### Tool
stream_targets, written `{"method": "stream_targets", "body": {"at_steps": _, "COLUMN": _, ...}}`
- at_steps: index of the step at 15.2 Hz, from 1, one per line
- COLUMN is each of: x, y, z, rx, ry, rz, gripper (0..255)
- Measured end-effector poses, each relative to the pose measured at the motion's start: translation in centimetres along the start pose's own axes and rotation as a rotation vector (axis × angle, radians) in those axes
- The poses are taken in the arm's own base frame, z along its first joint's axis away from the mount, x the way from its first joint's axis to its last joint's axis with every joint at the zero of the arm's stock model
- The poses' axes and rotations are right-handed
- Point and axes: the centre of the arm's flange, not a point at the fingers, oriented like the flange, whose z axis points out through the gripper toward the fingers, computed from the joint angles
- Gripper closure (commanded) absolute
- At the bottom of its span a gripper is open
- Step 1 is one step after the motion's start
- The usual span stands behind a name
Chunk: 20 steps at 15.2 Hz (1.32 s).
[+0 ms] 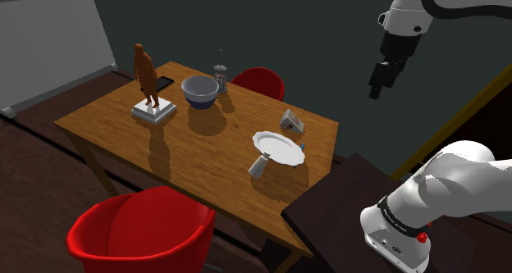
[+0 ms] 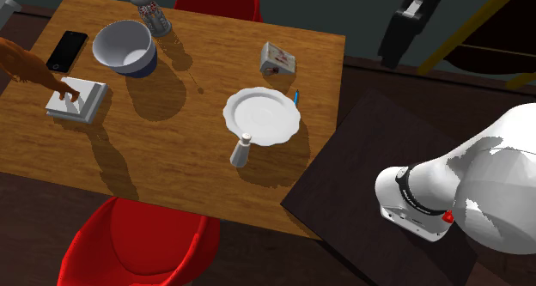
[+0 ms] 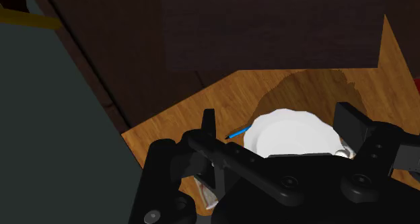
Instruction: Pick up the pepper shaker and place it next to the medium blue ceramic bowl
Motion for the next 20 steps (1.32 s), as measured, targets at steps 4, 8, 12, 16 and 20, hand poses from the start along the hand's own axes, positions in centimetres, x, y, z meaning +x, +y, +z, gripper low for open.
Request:
{"method": "stream_targets", "body": {"at_steps": 4, "x": 0.9, "y": -0.6, "z": 2.2, "rx": 0.019, "ry": 0.026, "rz": -0.03, "gripper": 0}}
{"method": "stream_targets", "body": {"at_steps": 8, "x": 3.5, "y": -1.7, "z": 6.0, "rx": 0.055, "ry": 0.077, "rz": -0.087, "gripper": 0}}
{"method": "stream_targets", "body": {"at_steps": 12, "x": 5.4, "y": -3.3, "z": 10.2, "rx": 0.093, "ry": 0.13, "rz": -0.145, "gripper": 0}}
{"method": "stream_targets", "body": {"at_steps": 16, "x": 7.8, "y": -4.7, "z": 13.9, "rx": 0.129, "ry": 0.185, "rz": -0.204, "gripper": 0}}
{"method": "stream_targets", "body": {"at_steps": 20, "x": 10.2, "y": -7.1, "z": 17.5, "rx": 0.168, "ry": 0.238, "rz": -0.262, "gripper": 0}}
